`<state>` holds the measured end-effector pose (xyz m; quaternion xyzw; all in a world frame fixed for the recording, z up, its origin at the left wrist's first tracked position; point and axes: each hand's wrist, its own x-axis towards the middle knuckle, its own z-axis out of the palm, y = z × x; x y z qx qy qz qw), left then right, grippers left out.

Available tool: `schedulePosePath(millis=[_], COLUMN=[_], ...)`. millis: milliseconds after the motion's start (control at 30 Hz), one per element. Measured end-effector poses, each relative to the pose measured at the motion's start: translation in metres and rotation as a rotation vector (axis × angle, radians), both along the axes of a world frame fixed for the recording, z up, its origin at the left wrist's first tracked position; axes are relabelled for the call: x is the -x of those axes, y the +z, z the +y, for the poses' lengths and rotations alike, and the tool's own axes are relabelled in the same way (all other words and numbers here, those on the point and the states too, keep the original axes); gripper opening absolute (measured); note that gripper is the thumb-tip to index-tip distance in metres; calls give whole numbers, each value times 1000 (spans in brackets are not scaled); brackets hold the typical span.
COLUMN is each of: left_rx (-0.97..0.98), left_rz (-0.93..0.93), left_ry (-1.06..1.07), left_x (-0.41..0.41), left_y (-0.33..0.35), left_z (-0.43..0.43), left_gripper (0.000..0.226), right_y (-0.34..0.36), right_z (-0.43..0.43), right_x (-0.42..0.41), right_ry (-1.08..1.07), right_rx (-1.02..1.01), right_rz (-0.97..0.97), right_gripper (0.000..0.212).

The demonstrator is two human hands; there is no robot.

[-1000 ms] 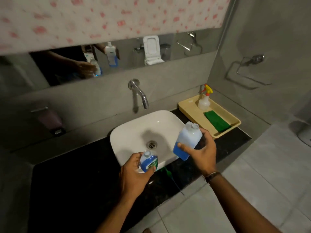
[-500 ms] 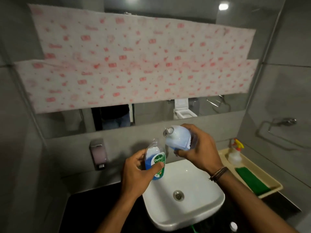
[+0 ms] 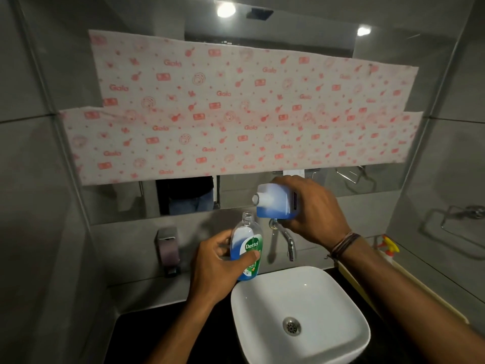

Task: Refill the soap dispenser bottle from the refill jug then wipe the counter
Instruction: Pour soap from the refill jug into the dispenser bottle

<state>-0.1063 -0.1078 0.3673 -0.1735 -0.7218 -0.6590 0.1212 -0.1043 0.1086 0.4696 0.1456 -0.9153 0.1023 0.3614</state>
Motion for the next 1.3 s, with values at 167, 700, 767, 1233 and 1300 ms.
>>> schedulePosePath(millis=[167, 700, 767, 1233, 1300], left_rx=[9, 19, 16, 16, 19], left_rz=[14, 10, 8, 6, 9], left_ry=[1, 4, 2, 4, 3], left_x=[4, 9, 9, 4, 3], left_y=[2, 4, 5, 5, 6], left_z=[-7, -14, -14, -15, -15], left_gripper=[39, 40, 40, 39, 39], right_y=[5, 11, 12, 12, 13], right_z=[-8, -21, -21, -20, -19], right_x=[6, 8, 9, 9, 8], right_ry=[21, 29, 34, 24, 24], right_rx=[-29, -83, -84, -82, -83], right_rz=[13, 76, 80, 80, 84], right_gripper=[74, 71, 70, 70, 70])
